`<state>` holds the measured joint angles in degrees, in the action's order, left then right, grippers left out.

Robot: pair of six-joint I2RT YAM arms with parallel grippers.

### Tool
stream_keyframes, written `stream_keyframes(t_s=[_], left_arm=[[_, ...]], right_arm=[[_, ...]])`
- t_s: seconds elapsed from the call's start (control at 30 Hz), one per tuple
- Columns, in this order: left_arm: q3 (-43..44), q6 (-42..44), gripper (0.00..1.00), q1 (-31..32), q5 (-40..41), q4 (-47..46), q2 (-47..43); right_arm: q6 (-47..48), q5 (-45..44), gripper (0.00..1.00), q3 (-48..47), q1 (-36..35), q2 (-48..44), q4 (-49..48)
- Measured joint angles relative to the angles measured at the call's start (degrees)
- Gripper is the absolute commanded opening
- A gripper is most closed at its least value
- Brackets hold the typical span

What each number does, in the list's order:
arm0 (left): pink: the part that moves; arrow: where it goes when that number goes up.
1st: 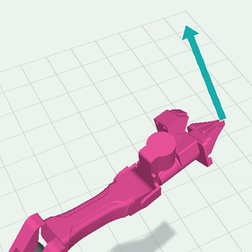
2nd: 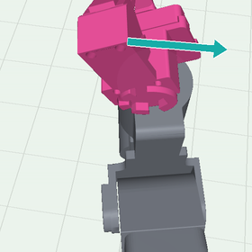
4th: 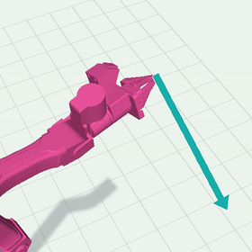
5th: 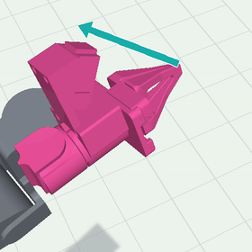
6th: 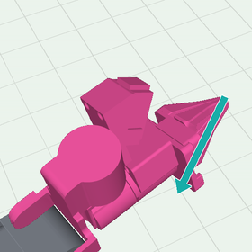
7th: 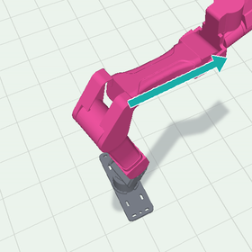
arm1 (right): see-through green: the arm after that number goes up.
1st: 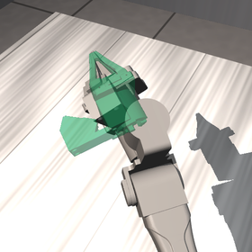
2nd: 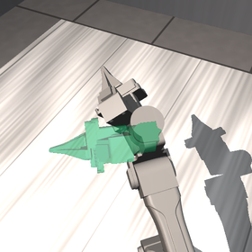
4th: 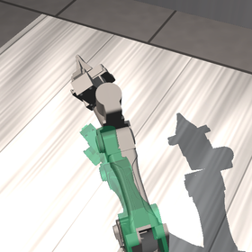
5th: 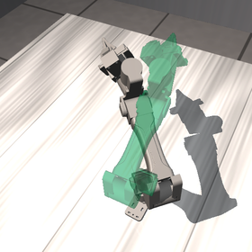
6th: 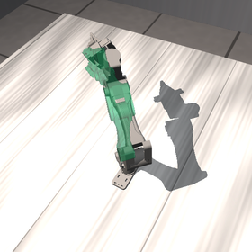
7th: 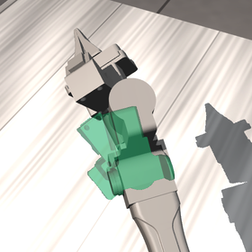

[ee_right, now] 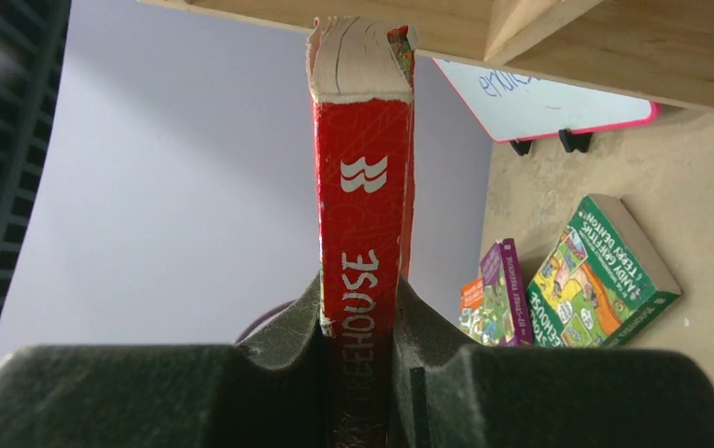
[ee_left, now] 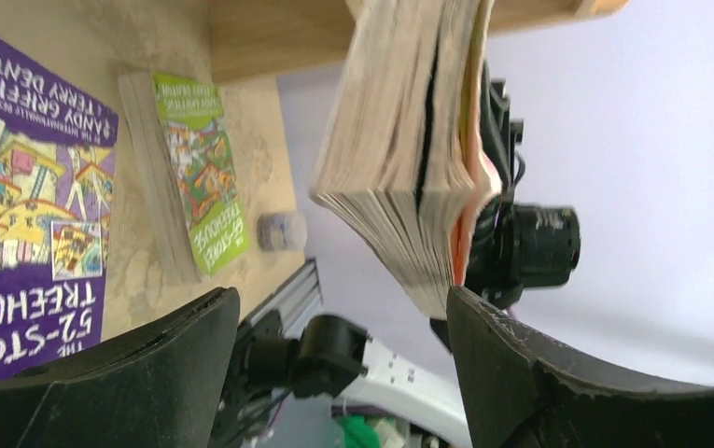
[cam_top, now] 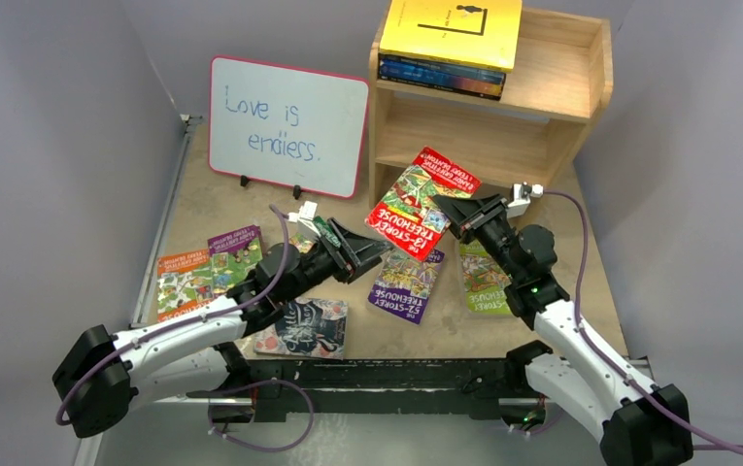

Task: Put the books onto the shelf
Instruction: Pick up the book from the center of the board.

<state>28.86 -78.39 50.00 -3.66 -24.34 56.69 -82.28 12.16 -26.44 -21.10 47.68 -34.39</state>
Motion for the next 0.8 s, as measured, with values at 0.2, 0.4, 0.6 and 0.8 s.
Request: stream_keyframes(t_s=[0.2, 0.4, 0.6, 0.8], left_arm=[[-0.90, -2.64, 0.82, 0.07, 7.26, -7.87, 1.81], [1.36, -2.89, 0.78, 0.07, 9.51, -12.35, 6.23], [0.55, -2.84, 0.77, 0.07, 13.07, -12.66, 3.23], [-1.53, -1.38, 0.82, 0.07, 15.34, -12.46, -4.52]], right_arm=[[-1.77, -2.69, 0.00, -0.61, -1.75, 0.00, 0.55], [-2.89, -3.78, 0.00, -0.61, -2.54, -0.15, 1.64], [-3.69, -5.70, 0.00, -0.61, -2.60, -1.77, 4.04], [-3.80, -7.63, 0.00, -0.61, -2.60, -1.55, 4.96]])
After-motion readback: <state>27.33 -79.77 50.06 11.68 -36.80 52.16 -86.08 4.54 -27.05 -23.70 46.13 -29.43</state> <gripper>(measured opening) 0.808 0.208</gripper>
